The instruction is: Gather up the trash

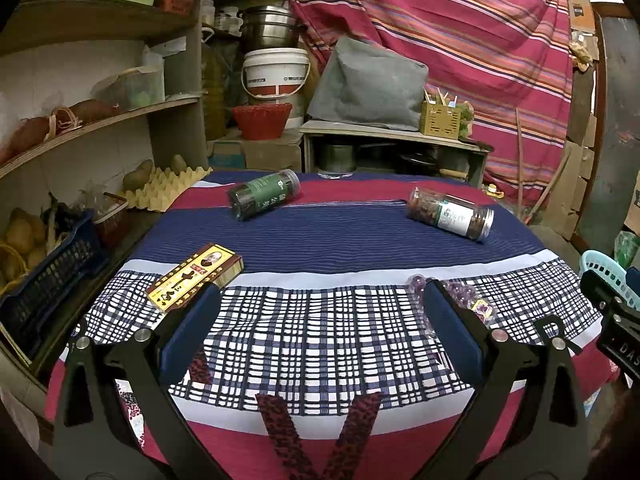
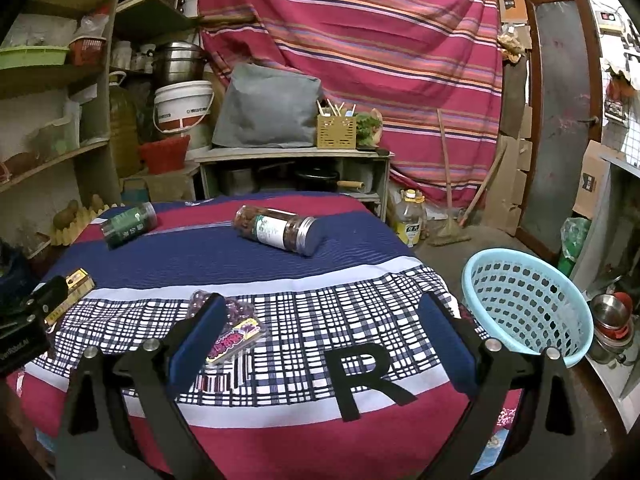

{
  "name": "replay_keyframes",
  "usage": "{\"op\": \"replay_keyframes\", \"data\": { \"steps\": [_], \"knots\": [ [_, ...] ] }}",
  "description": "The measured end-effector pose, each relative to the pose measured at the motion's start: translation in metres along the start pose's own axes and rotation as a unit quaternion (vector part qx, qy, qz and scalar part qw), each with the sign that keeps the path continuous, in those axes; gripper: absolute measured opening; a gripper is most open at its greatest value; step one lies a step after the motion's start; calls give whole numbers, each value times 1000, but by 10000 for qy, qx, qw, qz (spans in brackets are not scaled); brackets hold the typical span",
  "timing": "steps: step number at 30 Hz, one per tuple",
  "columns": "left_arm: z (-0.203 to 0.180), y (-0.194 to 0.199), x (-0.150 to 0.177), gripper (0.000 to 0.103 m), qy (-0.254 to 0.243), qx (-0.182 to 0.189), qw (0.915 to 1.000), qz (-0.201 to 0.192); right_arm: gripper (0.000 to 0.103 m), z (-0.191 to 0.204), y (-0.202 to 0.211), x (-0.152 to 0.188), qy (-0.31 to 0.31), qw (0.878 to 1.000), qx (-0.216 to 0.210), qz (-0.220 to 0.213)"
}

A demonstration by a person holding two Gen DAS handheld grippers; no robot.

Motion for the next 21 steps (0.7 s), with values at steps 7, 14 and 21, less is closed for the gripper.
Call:
{"op": "replay_keyframes", "data": {
  "steps": [7,14,21],
  "knots": [
    [0,0,0,98,6,3,10000,3,94,0,0,0,16,10000,-25,-8],
    [1,0,0,98,23,-6,10000,0,94,0,-1,0,12,10000,-41,-7],
    [2,0,0,98,17,0,10000,4,94,1,-1,0,10,10000,-33,-11]
  ]
}}
Point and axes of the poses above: each gripper's, at about its wrist camera, not at the fingertips, and y roughly against the way its jaws point, z to its left, x to its underside, the point moved 4 cm from there along -y, roughly the way its jaws point, and after that the axes turned 2 degrees about x, right-handed, at the moved point
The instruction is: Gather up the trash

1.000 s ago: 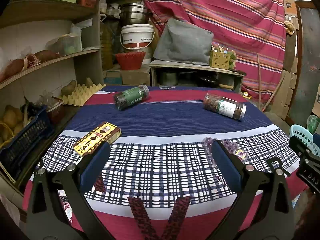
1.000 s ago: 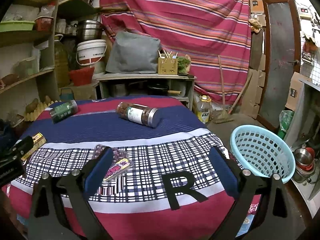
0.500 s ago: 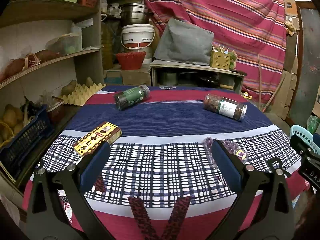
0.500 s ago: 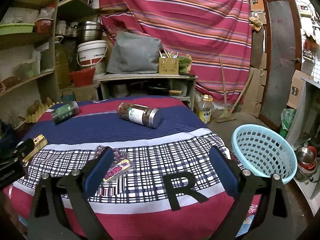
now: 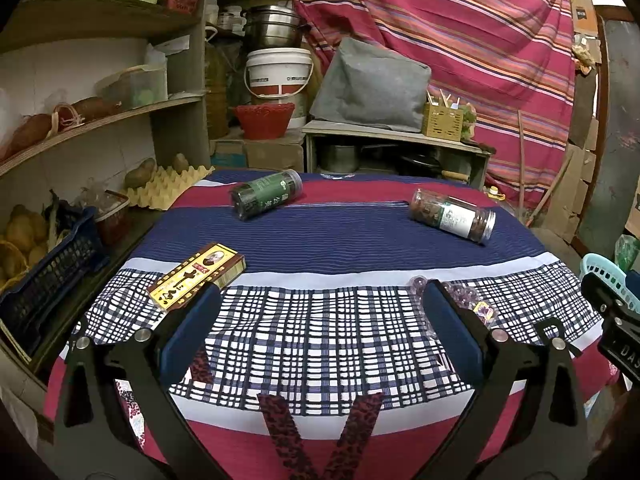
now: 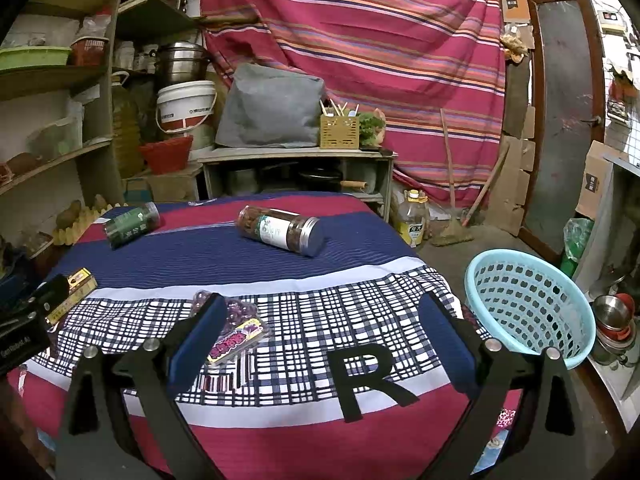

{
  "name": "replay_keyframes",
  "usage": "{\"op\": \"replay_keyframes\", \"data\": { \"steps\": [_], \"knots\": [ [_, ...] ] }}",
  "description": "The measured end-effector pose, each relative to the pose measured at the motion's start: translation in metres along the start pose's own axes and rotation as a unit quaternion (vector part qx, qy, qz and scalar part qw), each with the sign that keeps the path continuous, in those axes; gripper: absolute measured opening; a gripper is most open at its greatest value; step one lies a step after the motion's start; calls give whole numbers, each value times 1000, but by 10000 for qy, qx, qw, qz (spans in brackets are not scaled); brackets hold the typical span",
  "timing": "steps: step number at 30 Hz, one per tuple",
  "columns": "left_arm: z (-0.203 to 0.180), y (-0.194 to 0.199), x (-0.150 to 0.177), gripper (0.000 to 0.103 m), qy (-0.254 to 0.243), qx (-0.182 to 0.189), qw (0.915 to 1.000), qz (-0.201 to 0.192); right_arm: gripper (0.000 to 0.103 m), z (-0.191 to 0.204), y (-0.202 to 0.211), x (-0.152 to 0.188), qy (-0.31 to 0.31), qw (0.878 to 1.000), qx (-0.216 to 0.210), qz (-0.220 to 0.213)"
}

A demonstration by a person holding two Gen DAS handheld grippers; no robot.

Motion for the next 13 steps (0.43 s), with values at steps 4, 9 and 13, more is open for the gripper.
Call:
{"op": "replay_keyframes", "data": {
  "steps": [4,9,13],
  "knots": [
    [0,1,1,98,42,-4,10000,3,94,0,0,0,2,10000,-3,-2],
    [1,3,3,98,103,43,9999,7,94,0,0,0,3,10000,0,1],
    [0,4,2,98,109,28,9999,7,94,0,0,0,0,10000,0,-5]
  ]
}}
Point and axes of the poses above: each gripper's, at about its wrist camera, not at the fingertips, and y roughly against the way its jaws point, z to its left, x to its underside, the point moved 4 cm from there along -y, roughly the way its jaws point, and after that the axes turned 2 degrees about x, right-handed, at the moved point
